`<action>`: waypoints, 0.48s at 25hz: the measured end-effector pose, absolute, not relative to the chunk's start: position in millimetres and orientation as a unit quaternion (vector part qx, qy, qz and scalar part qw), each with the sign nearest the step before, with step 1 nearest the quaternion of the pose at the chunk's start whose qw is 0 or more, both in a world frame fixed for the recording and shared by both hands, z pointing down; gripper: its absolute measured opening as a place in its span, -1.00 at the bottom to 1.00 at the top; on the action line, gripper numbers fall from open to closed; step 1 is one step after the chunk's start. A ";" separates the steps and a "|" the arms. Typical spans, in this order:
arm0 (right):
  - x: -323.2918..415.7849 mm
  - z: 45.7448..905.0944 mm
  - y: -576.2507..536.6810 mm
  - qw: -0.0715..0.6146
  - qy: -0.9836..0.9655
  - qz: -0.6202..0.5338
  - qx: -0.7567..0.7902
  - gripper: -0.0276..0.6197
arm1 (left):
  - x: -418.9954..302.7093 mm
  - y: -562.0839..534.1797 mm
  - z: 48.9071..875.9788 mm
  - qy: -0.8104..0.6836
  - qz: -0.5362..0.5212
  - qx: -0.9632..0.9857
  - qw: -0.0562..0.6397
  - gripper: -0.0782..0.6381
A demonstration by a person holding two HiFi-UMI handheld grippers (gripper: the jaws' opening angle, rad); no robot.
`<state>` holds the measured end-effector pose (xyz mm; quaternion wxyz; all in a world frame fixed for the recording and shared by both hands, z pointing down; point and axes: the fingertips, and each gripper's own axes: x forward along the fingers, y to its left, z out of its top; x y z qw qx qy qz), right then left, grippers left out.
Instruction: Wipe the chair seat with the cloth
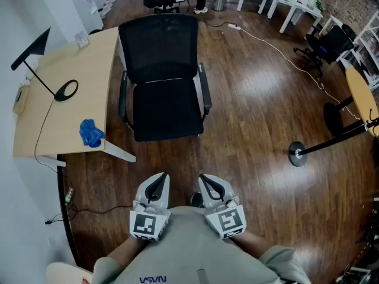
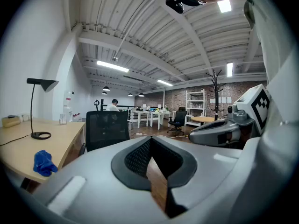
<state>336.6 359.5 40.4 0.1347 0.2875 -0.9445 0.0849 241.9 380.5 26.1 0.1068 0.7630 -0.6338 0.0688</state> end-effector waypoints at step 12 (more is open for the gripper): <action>367.8 55.9 339.1 0.137 -0.947 0.105 0.270 -0.89 | 264.9 372.4 39.5 -0.668 0.074 0.730 0.120 -0.77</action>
